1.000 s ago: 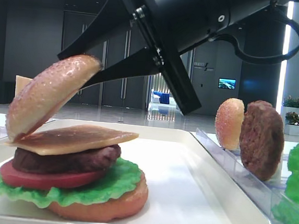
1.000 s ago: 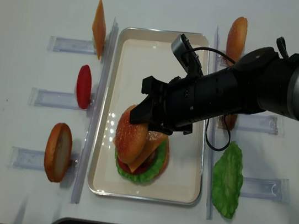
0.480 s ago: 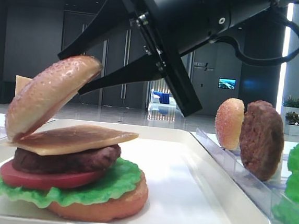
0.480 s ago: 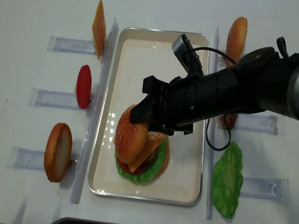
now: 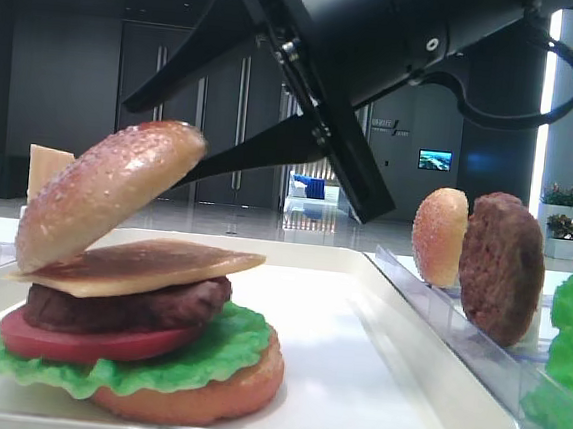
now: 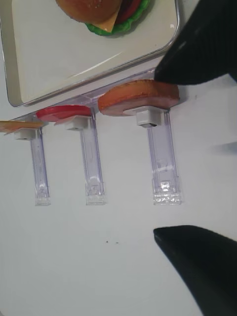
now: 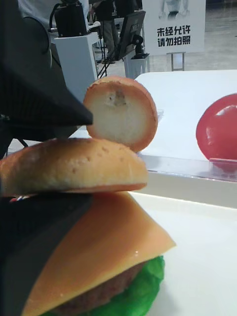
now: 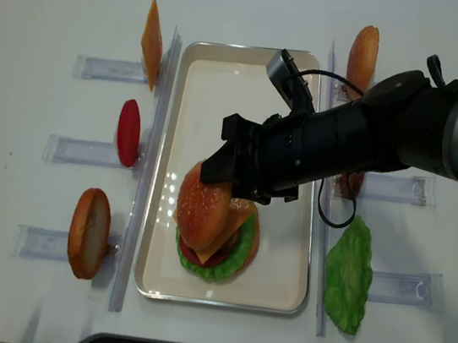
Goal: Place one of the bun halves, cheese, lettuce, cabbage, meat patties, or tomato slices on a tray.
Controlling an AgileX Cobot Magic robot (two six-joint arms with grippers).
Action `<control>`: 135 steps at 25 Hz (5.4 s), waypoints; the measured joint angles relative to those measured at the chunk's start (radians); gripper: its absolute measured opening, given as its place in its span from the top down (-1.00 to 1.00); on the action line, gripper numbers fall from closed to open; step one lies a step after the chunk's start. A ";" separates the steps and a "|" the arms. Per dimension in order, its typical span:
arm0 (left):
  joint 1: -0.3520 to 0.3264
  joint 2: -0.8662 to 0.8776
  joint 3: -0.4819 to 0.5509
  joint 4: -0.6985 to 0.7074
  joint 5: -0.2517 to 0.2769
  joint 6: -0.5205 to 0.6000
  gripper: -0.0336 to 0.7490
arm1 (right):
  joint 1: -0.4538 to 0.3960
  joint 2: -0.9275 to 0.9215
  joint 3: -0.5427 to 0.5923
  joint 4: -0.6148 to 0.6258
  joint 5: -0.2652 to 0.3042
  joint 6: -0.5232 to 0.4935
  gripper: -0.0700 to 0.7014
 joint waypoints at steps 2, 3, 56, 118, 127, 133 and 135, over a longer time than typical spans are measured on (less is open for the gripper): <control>0.000 0.000 0.000 0.000 0.000 0.000 -0.85 | -0.010 0.000 0.000 -0.001 0.000 -0.001 0.02; 0.000 0.000 0.000 0.000 0.000 0.000 -0.85 | -0.014 0.000 0.000 -0.002 0.000 -0.001 0.01; 0.000 0.000 0.000 0.000 0.000 -0.007 -0.85 | -0.032 -0.191 -0.282 -1.059 0.129 0.857 -0.33; 0.000 0.000 0.000 0.000 0.000 -0.016 -0.85 | -0.602 -0.472 -0.195 -1.494 0.444 0.713 -0.31; 0.000 0.000 0.000 0.000 0.000 -0.016 -0.85 | -0.602 -0.764 -0.021 -1.494 0.446 0.749 -0.31; 0.000 0.000 0.000 0.000 0.000 -0.016 -0.85 | -0.602 -0.982 0.083 -1.494 0.447 0.767 -0.31; 0.000 0.000 0.000 0.000 0.000 -0.016 -0.85 | -0.602 -1.071 0.104 -1.496 0.449 0.769 -0.31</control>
